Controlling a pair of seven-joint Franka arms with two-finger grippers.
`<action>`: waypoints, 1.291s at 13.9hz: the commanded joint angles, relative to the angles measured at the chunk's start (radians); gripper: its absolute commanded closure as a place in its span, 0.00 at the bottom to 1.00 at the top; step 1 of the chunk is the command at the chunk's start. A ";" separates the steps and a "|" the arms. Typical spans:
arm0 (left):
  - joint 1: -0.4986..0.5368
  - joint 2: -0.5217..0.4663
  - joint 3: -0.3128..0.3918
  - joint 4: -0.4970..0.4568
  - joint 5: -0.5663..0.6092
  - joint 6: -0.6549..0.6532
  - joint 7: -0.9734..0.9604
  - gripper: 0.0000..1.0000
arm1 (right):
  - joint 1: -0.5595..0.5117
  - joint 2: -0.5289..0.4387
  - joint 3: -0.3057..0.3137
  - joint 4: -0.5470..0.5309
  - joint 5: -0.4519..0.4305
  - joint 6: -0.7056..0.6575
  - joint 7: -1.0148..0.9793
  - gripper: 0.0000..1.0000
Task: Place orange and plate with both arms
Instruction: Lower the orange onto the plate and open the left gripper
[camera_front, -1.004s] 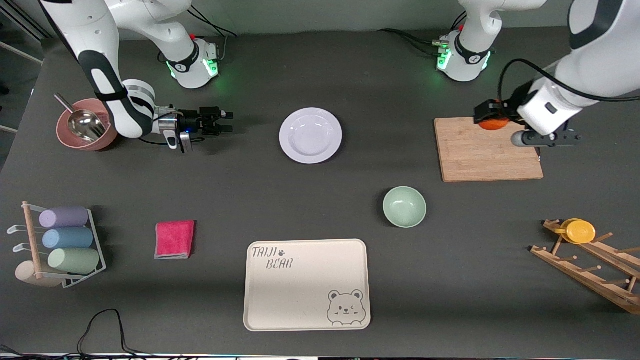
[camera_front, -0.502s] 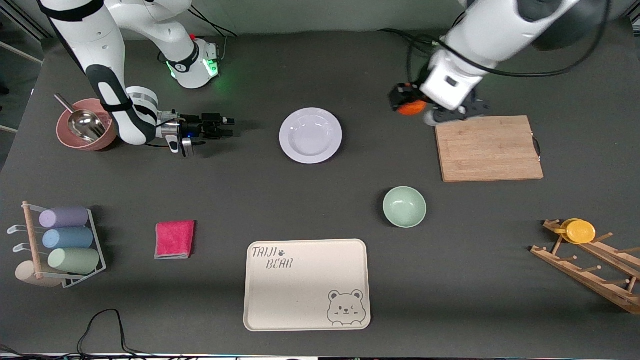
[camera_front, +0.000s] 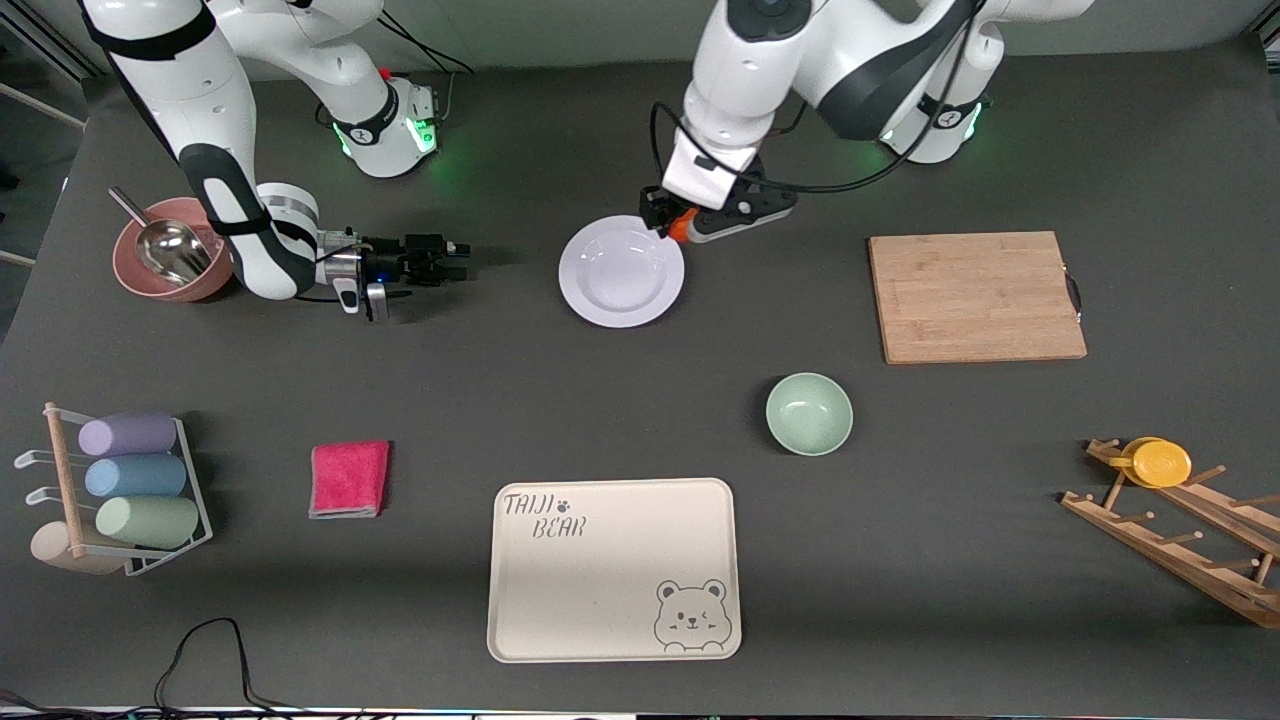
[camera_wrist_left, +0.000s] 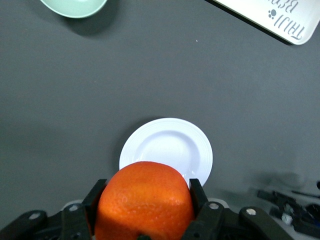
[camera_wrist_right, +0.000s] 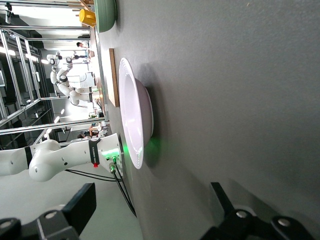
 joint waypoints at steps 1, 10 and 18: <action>-0.031 0.116 -0.046 -0.008 0.212 0.072 -0.218 1.00 | 0.018 0.039 0.001 0.027 0.029 0.001 -0.033 0.00; -0.139 0.520 -0.091 0.059 0.835 0.136 -0.794 1.00 | 0.018 0.048 0.003 0.033 0.029 -0.001 -0.026 0.13; -0.191 0.652 -0.091 0.090 0.908 0.153 -0.872 1.00 | 0.018 0.049 0.003 0.033 0.029 -0.001 -0.032 0.64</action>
